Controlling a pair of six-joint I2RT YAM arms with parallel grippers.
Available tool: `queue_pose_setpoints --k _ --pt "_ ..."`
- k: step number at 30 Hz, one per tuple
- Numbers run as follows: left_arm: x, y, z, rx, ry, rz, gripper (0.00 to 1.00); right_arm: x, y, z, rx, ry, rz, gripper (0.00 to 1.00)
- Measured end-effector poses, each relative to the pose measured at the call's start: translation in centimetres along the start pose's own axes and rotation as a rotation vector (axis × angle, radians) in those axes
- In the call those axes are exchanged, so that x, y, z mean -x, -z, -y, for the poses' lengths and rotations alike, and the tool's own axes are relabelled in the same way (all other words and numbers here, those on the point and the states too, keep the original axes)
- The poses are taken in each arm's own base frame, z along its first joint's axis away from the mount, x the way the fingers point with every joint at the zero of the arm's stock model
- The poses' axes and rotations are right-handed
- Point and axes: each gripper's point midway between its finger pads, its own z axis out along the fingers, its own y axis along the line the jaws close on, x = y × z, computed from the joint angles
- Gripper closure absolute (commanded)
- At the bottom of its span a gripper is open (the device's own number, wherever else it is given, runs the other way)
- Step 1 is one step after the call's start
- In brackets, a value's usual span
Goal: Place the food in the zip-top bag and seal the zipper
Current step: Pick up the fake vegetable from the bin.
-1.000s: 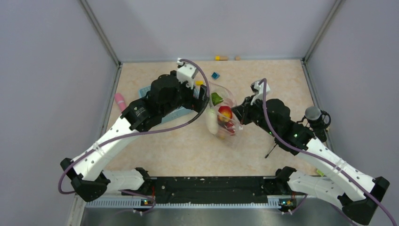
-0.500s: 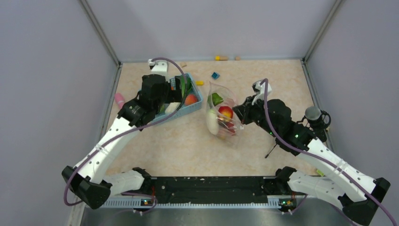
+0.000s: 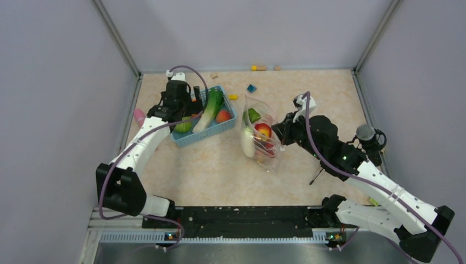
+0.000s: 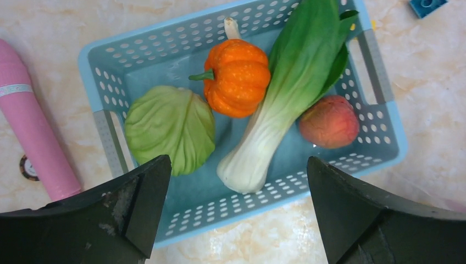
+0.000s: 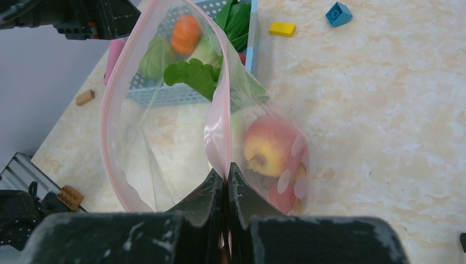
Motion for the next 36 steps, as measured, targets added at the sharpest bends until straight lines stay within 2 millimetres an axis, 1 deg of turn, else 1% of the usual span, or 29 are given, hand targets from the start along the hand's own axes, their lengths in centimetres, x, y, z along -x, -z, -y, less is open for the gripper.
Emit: queue_pose_setpoints --k 6,9,10,14,21,23,25,30,36 --pt "-1.3 -5.0 -1.1 -0.001 0.027 -0.084 0.02 -0.2 0.0 0.4 -0.02 0.01 -0.005 1.0" --pt "-1.3 -7.2 -1.1 -0.013 0.039 -0.115 0.05 -0.1 0.0 0.6 -0.03 0.011 -0.002 1.0" --pt "-1.1 -8.2 -1.1 -0.015 0.045 -0.122 0.05 -0.1 0.0 0.7 -0.033 0.011 -0.001 1.0" --pt "-0.9 -10.8 -1.3 -0.013 0.037 -0.146 0.06 -0.1 0.0 0.9 -0.043 0.019 0.0 1.0" --pt "-1.0 -13.3 -1.2 -0.019 -0.024 -0.17 0.09 -0.1 0.0 1.1 -0.055 0.028 0.002 1.0" --pt "-1.4 -13.8 -1.2 -0.02 -0.036 -0.187 0.11 -0.1 0.0 1.2 -0.058 0.029 0.003 1.0" --pt "-2.0 -14.2 -1.2 -0.02 -0.043 -0.211 0.15 0.0 0.0 1.2 -0.06 0.029 0.004 1.0" --pt "-2.9 -14.7 -1.2 -0.018 -0.05 -0.247 0.21 0.0 0.0 1.2 -0.061 0.029 0.003 1.0" --pt "-2.7 -14.6 -1.0 -0.023 -0.052 -0.249 0.32 0.0 0.0 1.2 -0.061 0.029 0.003 1.0"
